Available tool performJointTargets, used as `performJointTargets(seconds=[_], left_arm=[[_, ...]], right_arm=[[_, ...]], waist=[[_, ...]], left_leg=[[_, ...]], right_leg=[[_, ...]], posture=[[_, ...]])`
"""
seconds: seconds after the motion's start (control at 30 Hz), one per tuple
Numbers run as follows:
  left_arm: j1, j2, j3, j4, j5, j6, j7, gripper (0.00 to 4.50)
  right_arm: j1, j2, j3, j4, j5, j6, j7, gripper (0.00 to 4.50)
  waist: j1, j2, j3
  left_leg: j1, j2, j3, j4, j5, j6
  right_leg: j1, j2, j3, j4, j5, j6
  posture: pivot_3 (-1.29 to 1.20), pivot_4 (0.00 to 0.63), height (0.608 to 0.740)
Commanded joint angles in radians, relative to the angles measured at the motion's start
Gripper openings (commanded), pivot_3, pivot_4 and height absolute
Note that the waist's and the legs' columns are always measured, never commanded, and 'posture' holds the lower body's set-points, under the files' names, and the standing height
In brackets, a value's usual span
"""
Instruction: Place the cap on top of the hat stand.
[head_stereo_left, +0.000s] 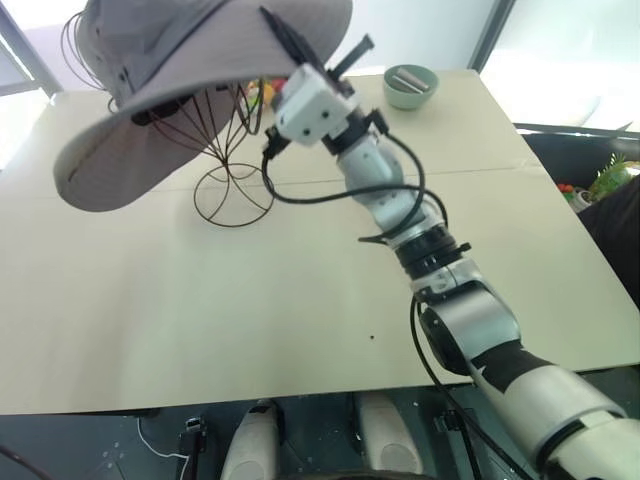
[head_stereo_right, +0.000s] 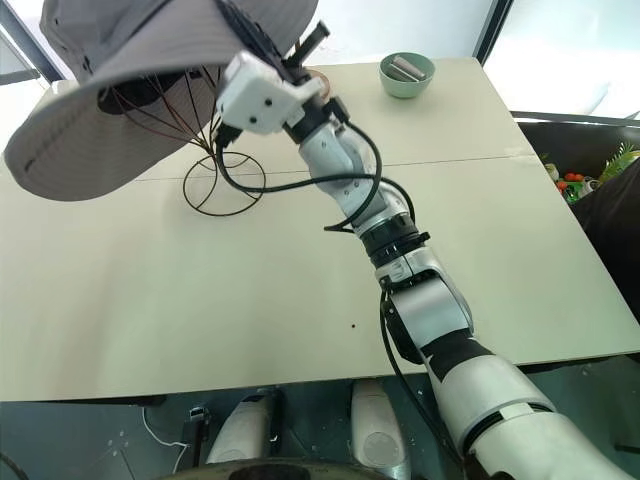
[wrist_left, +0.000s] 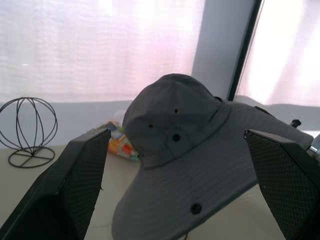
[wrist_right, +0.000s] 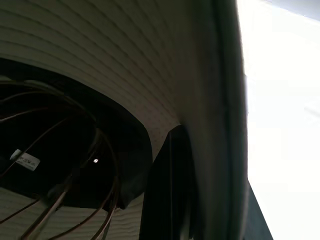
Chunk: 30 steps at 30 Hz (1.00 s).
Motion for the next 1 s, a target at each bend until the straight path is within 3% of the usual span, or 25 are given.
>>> performJointTargets(seconds=[0.03, 0.3, 0.6, 1.0], left_arm=[[-0.022, 0.032, -0.012, 0.034, 0.034, -0.030, -0.023, 4.50], [-0.070, 0.046, -0.066, 0.072, 0.100, -0.032, -0.086, 4.50], [-0.066, 0.043, -0.105, 0.093, 0.182, -0.028, -0.181, 4.50], [0.022, 0.030, -0.176, 0.056, 0.378, -0.062, -0.392, 4.50]], right_arm=[[-0.012, 0.010, 0.016, -0.017, -0.045, -0.028, -0.091, 0.03], [0.020, 0.016, 0.103, 0.091, -0.173, -0.039, -0.269, 0.03], [0.144, -0.035, 0.201, 0.053, -0.314, -0.028, -0.411, 0.03], [0.203, -0.070, 0.273, 0.093, -0.366, 0.009, -0.434, 0.03]], waist=[[-0.001, 0.000, 0.000], [-0.002, -0.001, -0.001], [-0.002, -0.003, -0.002], [-0.003, -0.005, -0.002]], left_leg=[[0.000, 0.000, 0.000, 0.000, 0.000, 0.000], [0.002, 0.000, 0.000, -0.001, 0.000, 0.000], [0.008, 0.000, 0.000, -0.003, 0.000, 0.000], [0.009, 0.000, 0.000, -0.003, 0.000, 0.000]], right_leg=[[0.000, 0.000, 0.000, 0.000, 0.000, 0.000], [0.002, 0.000, 0.000, -0.001, 0.000, -0.001], [0.006, 0.000, 0.000, -0.001, -0.001, -0.002], [0.007, 0.000, 0.000, -0.001, -0.002, -0.003]], posture=[[0.00, 0.150, 0.740], [0.00, 0.150, 0.740], [0.00, 0.150, 0.740], [0.00, 0.150, 0.740]])
